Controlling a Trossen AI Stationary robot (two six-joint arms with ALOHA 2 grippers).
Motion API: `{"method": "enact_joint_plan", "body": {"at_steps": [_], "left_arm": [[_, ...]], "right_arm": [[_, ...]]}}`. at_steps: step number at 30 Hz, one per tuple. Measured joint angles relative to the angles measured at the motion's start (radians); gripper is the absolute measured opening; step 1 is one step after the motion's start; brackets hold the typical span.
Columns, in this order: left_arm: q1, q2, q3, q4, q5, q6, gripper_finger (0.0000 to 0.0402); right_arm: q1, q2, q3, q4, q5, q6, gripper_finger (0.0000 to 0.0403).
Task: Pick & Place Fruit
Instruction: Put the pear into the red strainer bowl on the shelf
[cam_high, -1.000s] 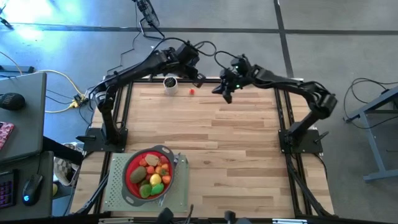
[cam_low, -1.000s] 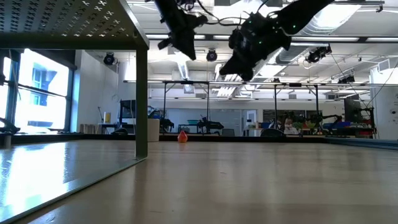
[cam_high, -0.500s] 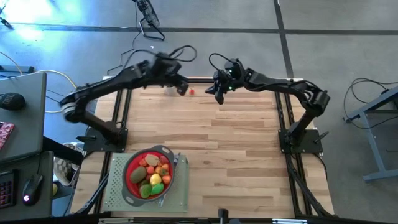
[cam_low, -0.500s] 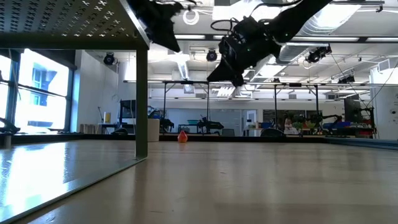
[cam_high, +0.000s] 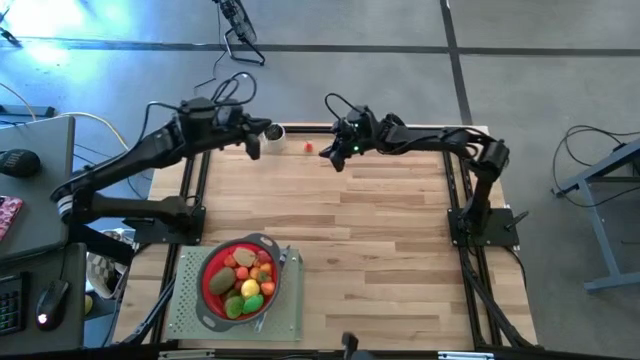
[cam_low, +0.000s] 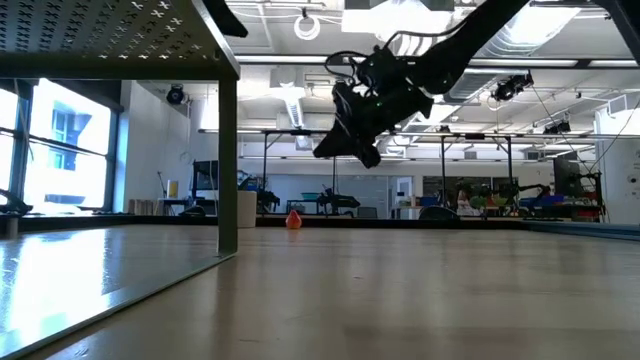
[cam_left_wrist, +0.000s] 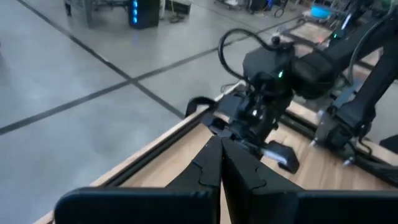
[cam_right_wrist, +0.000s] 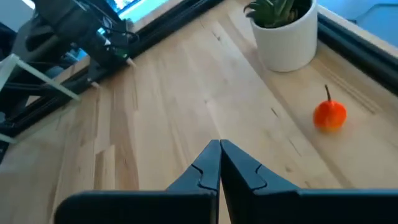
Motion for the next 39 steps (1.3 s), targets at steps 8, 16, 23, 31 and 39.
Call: {"method": "enact_joint_plan", "body": {"at_steps": [8,16,23,31,39], "left_arm": [[0.0,-0.033,0.0,-0.005,-0.013,-0.028,0.0],[0.0,-0.002,0.0,-0.001,-0.016,-0.046,0.0],[0.0,0.002,0.0,0.001,-0.015,-0.053,0.0],[0.0,0.002,0.0,-0.002,-0.015,-0.053,0.0],[0.0,0.002,0.0,-0.001,-0.012,-0.053,0.0]], "right_arm": [[-0.07,0.013,0.139,-0.178,-0.071,-0.094,0.0003],[-0.106,0.191,0.443,-0.475,-0.156,-0.214,0.0003],[-0.171,0.301,0.544,-0.515,-0.195,-0.211,0.0003],[-0.222,0.309,0.547,-0.475,-0.196,-0.209,0.0003],[-0.147,0.388,0.546,-0.451,-0.141,-0.199,0.0003]]}}
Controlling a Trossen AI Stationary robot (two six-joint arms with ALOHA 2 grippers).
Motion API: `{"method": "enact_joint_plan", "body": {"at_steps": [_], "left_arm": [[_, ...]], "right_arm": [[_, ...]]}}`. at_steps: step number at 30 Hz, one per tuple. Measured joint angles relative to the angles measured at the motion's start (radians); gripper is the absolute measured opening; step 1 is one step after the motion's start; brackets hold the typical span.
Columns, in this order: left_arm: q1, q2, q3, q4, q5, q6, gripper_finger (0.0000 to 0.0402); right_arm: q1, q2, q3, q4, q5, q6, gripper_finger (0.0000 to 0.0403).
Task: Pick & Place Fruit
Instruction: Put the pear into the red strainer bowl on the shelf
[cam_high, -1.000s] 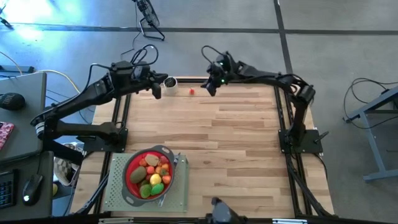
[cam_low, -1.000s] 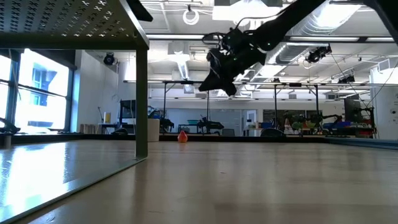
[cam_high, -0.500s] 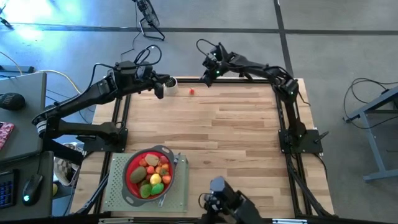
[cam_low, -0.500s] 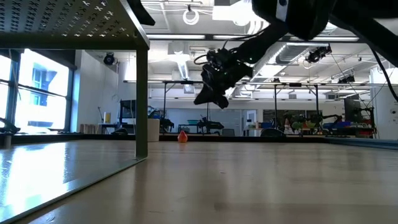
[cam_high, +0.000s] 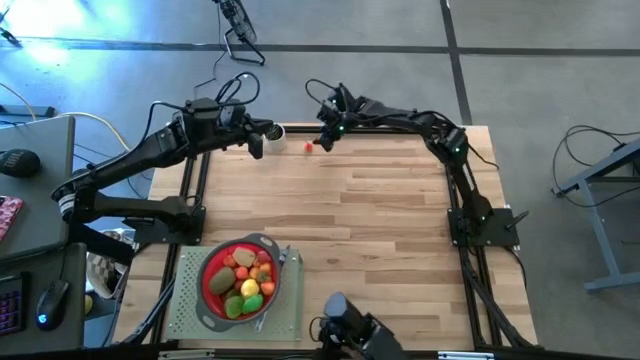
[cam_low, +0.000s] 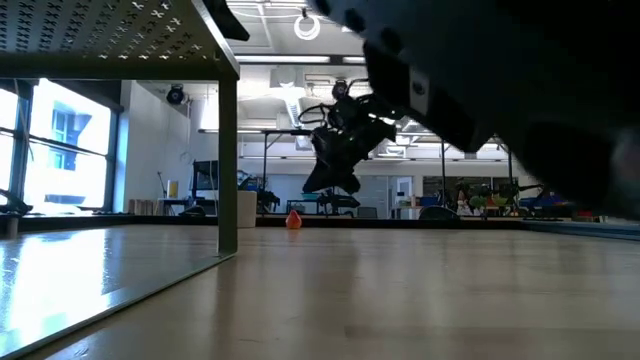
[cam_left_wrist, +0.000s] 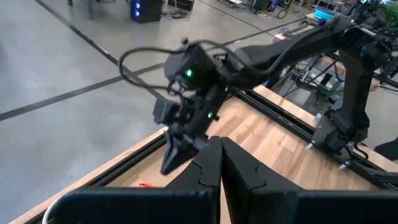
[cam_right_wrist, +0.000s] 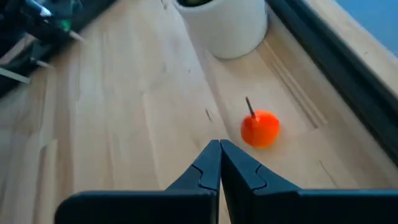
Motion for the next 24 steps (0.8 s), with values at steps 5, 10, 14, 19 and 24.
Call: {"method": "enact_joint_plan", "body": {"at_steps": [5,10,14,19,24], "left_arm": [[0.0,0.0,0.0,-0.001,0.0,0.0,0.0],[0.0,0.0,0.0,-0.003,0.0,0.0,0.0],[0.0,0.0,0.0,-0.003,0.0,0.0,0.0],[0.0,0.0,0.0,-0.003,0.0,0.0,0.0],[0.0,0.0,0.0,-0.003,0.0,-0.007,0.0]], "right_arm": [[0.017,0.014,0.0,0.083,0.055,0.021,0.0003],[0.017,0.015,0.0,0.1,0.11,0.023,0.0003],[0.006,0.015,0.0,0.098,0.038,0.094,0.0003],[-0.012,0.015,0.0,0.054,-0.043,0.102,0.0003],[-0.028,0.008,0.0,-0.087,-0.122,0.089,0.0003]]}}
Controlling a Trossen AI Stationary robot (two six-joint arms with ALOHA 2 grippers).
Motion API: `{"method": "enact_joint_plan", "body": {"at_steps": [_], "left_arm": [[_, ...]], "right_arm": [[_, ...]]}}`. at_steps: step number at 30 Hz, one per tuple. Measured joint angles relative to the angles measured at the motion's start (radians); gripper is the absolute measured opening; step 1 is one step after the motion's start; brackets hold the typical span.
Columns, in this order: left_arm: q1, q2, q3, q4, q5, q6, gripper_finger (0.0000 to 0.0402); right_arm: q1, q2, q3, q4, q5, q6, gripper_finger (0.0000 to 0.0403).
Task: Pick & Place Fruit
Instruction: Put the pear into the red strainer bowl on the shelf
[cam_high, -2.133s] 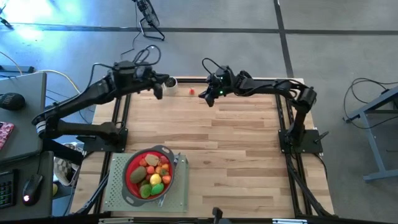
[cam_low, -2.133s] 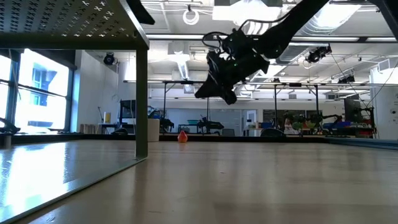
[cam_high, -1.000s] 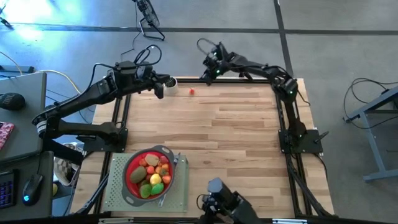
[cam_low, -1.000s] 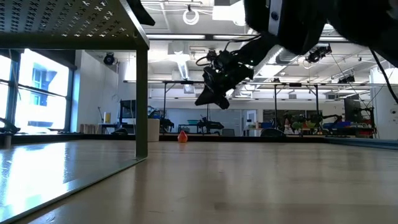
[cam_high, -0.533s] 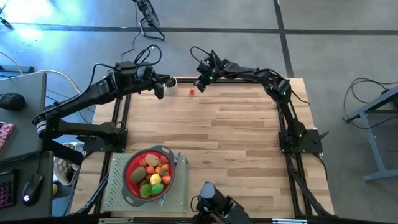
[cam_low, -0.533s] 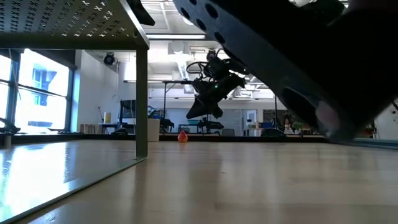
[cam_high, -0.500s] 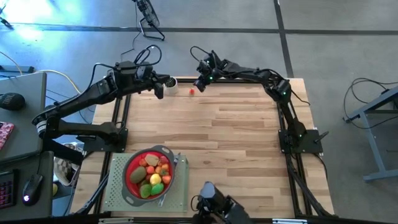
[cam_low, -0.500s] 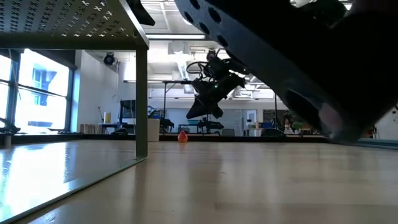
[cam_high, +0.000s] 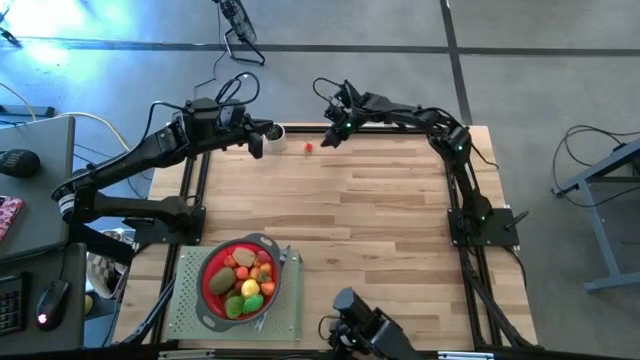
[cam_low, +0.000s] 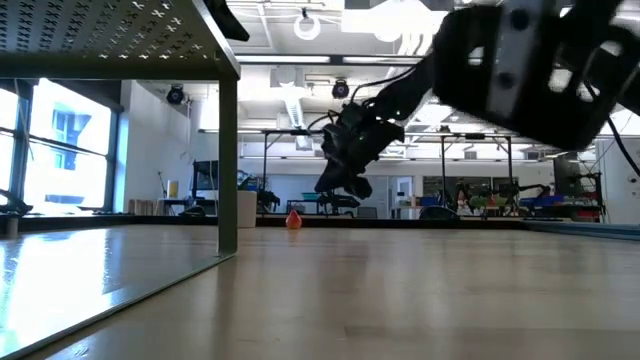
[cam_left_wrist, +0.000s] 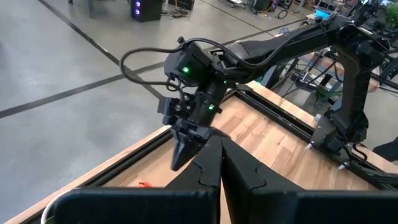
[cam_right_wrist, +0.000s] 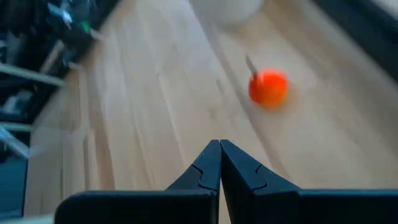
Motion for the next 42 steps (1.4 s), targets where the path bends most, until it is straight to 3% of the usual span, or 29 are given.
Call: {"method": "enact_joint_plan", "body": {"at_steps": [5,10,23,32,42], "left_arm": [[0.0,0.005,0.0,0.0,0.0,-0.045,0.0],[0.0,0.04,0.002,0.001,0.004,-0.041,0.0],[0.001,0.223,0.002,0.04,-0.01,-0.005,0.0],[0.001,0.244,0.001,0.065,-0.02,-0.027,0.0],[0.058,0.339,0.001,0.062,-0.016,-0.228,0.0]], "right_arm": [[0.006,-0.081,-0.001,-0.15,0.078,-0.148,0.0003],[0.015,-0.196,0.0,-0.161,0.096,-0.205,0.0003],[0.005,-0.384,-0.018,-0.158,0.019,-0.265,0.0003],[0.006,-0.5,-0.134,-0.162,0.019,-0.249,0.0003],[0.007,-0.725,-0.32,-0.124,0.026,-0.224,0.0003]]}}
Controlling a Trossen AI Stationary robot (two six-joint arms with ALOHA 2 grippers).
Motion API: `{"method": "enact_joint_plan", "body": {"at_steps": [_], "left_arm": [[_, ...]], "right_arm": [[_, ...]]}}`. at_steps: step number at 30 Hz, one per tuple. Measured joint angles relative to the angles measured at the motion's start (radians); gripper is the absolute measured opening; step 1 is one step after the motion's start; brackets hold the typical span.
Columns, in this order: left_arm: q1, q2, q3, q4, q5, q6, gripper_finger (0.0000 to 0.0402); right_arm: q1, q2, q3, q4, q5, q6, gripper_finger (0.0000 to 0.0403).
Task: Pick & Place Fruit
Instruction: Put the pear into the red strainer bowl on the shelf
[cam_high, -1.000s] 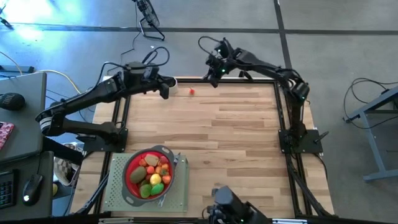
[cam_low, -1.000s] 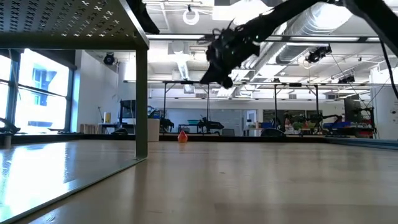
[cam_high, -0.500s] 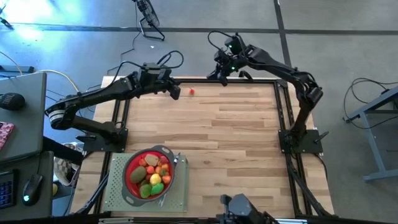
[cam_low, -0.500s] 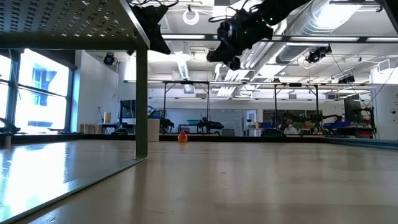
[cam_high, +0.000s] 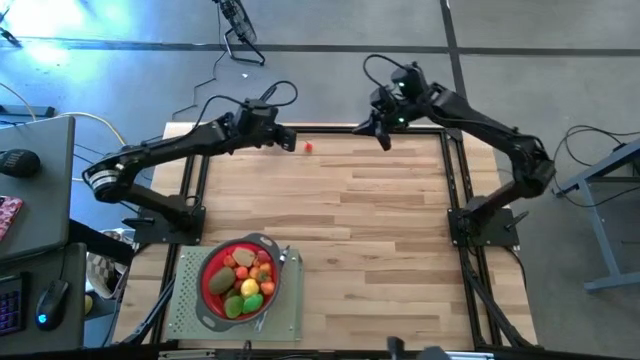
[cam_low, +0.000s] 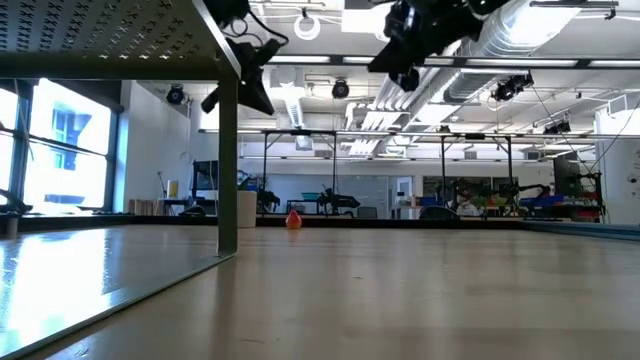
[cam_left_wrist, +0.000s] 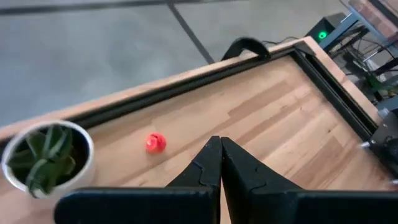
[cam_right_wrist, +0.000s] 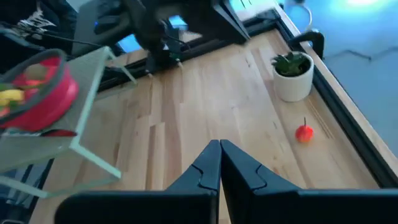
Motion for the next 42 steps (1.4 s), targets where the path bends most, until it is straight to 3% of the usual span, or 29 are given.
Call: {"method": "enact_joint_plan", "body": {"at_steps": [7,12,21,27,35,42], "left_arm": [[0.002,0.113,0.002,0.13,0.001,-0.125,0.0],[0.002,0.237,0.087,0.11,-0.021,-0.186,0.0],[0.009,0.387,0.413,-0.162,-0.053,-0.128,0.0],[0.06,0.478,0.613,-0.371,-0.013,-0.119,0.0],[0.102,0.603,0.756,-0.384,0.067,-0.104,0.0],[0.121,0.677,0.846,-0.395,0.076,-0.078,0.0]], "right_arm": [[-0.048,-0.141,-0.053,0.069,-0.008,-0.006,0.0003],[-0.13,-0.207,-0.053,0.083,-0.079,-0.007,0.0003],[-0.234,-0.229,-0.053,0.063,-0.192,-0.011,0.0003],[-0.245,-0.229,-0.052,-0.025,-0.19,-0.099,0.0003],[-0.245,-0.229,-0.052,-0.088,-0.187,-0.165,0.0003],[-0.258,-0.229,-0.052,-0.09,-0.189,-0.182,0.0003]]}}
